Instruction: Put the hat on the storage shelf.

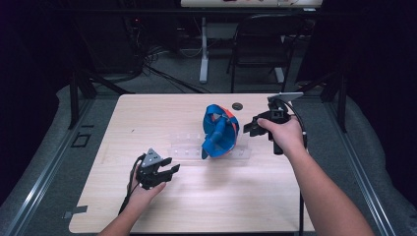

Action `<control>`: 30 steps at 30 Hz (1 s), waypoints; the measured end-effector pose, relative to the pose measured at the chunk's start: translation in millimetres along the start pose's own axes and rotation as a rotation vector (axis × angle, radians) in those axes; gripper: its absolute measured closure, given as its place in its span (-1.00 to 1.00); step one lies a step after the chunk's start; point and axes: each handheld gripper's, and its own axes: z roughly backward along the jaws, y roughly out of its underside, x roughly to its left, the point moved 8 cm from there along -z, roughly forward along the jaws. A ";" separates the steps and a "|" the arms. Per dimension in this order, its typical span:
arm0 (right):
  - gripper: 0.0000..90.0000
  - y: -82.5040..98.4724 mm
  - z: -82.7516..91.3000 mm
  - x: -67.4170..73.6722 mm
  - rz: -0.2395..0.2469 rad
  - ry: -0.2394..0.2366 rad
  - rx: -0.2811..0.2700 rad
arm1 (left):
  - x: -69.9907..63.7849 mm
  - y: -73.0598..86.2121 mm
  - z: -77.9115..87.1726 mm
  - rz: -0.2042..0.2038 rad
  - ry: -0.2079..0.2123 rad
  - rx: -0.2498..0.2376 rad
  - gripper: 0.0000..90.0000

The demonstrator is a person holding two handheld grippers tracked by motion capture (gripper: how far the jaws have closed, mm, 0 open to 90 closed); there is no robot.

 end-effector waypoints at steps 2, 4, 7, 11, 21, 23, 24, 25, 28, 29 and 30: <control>0.37 5.9 0.0 -6.8 0.013 0.010 -0.003 | 2.1 1.3 -0.8 0.005 -0.006 0.002 0.24; 0.34 12.0 -0.9 -13.3 0.023 0.013 -0.011 | 3.9 2.1 -0.9 0.012 -0.009 0.004 0.24; 0.28 21.6 -1.9 -21.1 0.045 0.002 -0.018 | 4.8 2.7 -1.1 0.021 -0.009 0.006 0.23; 0.23 34.3 -6.0 -28.2 0.069 0.005 -0.039 | 5.1 3.5 -2.0 0.020 -0.006 0.012 0.22; 0.22 79.3 -31.7 -49.3 0.126 -0.021 -0.049 | 3.6 4.6 -3.3 0.014 0.000 0.018 0.22; 0.22 87.6 -37.1 -54.0 0.131 -0.032 -0.058 | 2.8 4.9 -3.9 0.010 0.001 0.019 0.22; 0.22 92.2 -38.5 -57.8 0.150 -0.034 -0.053 | 2.3 5.0 -4.1 0.010 0.003 0.019 0.22; 0.22 96.3 -41.2 -63.4 0.171 -0.021 -0.071 | 1.5 5.6 -4.7 0.010 0.005 0.021 0.22; 0.22 102.2 -45.1 -69.7 0.187 -0.018 -0.083 | 0.4 6.2 -5.9 0.011 0.005 0.021 0.22; 0.22 107.0 -48.0 -73.3 0.188 -0.029 -0.100 | 0.1 6.4 -5.9 0.008 0.006 0.023 0.21; 0.22 107.0 -48.0 -73.3 0.188 -0.029 -0.100 | -0.6 6.5 -6.0 0.007 0.007 0.024 0.21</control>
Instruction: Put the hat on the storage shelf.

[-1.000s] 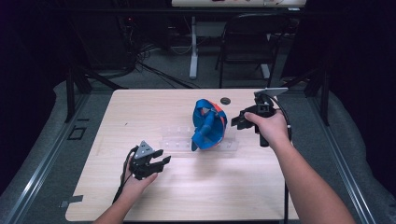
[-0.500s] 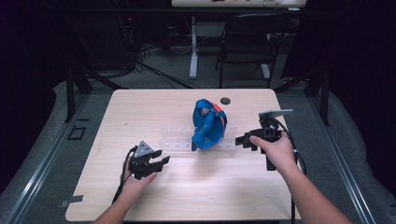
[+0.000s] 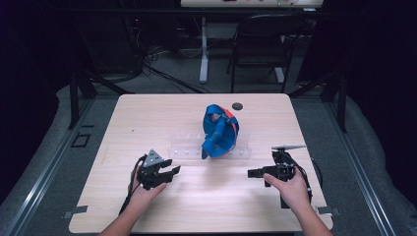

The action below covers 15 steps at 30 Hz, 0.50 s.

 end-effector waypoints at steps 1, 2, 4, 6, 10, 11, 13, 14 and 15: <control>0.21 4.5 -0.6 -2.1 0.012 -0.010 0.000 | -0.8 0.0 -0.5 0.001 0.000 -0.002 0.21; 0.21 7.2 -1.6 -4.0 0.013 -0.003 -0.017 | -1.2 0.1 -0.8 -0.003 0.001 0.000 0.21; 0.21 15.5 -5.8 -10.4 0.024 0.009 -0.059 | -2.4 0.3 -1.0 -0.007 0.002 0.004 0.21; 0.21 21.5 -7.2 -14.6 0.029 0.014 -0.067 | -2.6 0.0 -1.2 -0.009 0.000 -0.001 0.20; 0.21 27.4 -7.2 -21.1 0.050 0.024 -0.086 | -4.3 -0.4 -0.8 -0.006 0.007 -0.004 0.20; 0.21 29.8 -6.1 -25.0 0.060 0.017 -0.096 | -5.6 -0.7 -0.8 -0.005 0.012 -0.004 0.20; 0.23 31.1 -3.4 -31.9 0.050 0.020 -0.128 | -7.0 -1.1 -1.4 -0.010 0.009 -0.005 0.19; 0.23 31.1 -3.4 -31.9 0.050 0.020 -0.128 | -7.0 -1.1 -1.4 -0.010 0.009 -0.005 0.19; 0.23 31.9 -2.6 -33.7 0.052 0.007 -0.134 | -8.7 -1.8 -2.2 -0.008 0.007 -0.010 0.19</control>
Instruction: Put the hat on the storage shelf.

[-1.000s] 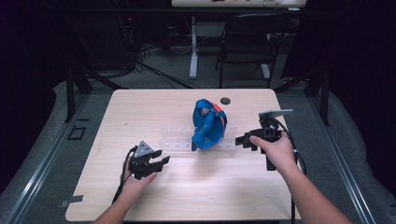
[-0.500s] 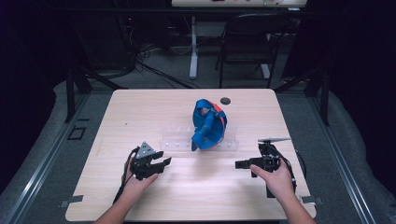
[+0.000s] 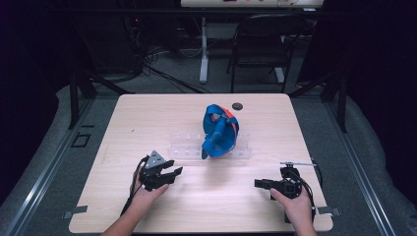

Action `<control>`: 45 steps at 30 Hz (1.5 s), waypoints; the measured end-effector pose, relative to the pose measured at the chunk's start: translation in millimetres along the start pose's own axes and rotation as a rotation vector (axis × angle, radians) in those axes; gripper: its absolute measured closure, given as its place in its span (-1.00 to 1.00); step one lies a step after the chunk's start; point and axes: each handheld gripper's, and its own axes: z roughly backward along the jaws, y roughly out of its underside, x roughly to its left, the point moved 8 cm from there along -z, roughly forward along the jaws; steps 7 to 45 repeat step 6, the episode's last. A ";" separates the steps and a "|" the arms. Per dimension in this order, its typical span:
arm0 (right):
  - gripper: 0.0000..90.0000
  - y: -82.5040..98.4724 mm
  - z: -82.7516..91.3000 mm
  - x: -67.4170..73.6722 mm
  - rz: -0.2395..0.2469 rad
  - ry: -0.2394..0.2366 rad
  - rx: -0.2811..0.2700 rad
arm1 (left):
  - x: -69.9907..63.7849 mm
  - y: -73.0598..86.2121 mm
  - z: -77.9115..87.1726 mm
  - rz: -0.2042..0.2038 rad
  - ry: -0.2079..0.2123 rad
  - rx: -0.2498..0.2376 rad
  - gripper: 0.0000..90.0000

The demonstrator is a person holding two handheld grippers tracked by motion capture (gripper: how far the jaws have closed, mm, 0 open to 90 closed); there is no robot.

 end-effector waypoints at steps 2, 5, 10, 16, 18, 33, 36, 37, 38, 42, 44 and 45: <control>0.25 2.2 2.7 -5.1 -0.005 -0.010 -0.031 | -4.1 -1.9 -1.5 -0.004 -0.001 -0.004 0.18; 0.25 6.1 6.7 -9.7 0.003 -0.029 -0.105 | -13.0 -9.1 -8.6 -0.021 0.017 -0.007 0.19; 0.25 8.0 8.2 -10.4 0.011 -0.041 -0.118 | -16.1 -13.9 -12.7 -0.025 0.023 -0.013 0.19; 0.25 8.0 8.2 -10.4 0.011 -0.041 -0.118 | -16.1 -13.9 -12.7 -0.025 0.023 -0.013 0.19; 0.25 8.0 8.2 -10.4 0.011 -0.041 -0.118 | -16.1 -13.9 -12.7 -0.025 0.023 -0.013 0.19; 0.25 8.0 8.2 -10.4 0.011 -0.041 -0.118 | -16.1 -13.9 -12.7 -0.025 0.023 -0.013 0.19; 0.25 8.0 8.2 -10.4 0.011 -0.041 -0.118 | -16.1 -13.9 -12.7 -0.025 0.023 -0.013 0.19; 0.25 8.0 8.2 -10.4 0.011 -0.041 -0.118 | -16.1 -13.9 -12.7 -0.025 0.023 -0.013 0.19; 0.25 8.0 8.2 -10.4 0.011 -0.041 -0.118 | -16.1 -13.9 -12.7 -0.025 0.023 -0.013 0.19; 0.25 8.0 8.2 -10.4 0.011 -0.041 -0.118 | -16.1 -13.9 -12.7 -0.025 0.023 -0.013 0.19; 0.25 8.0 8.2 -10.4 0.011 -0.041 -0.118 | -16.1 -13.9 -12.7 -0.025 0.023 -0.013 0.19; 0.25 8.0 8.2 -10.4 0.011 -0.041 -0.118 | -16.1 -13.9 -12.7 -0.025 0.023 -0.013 0.19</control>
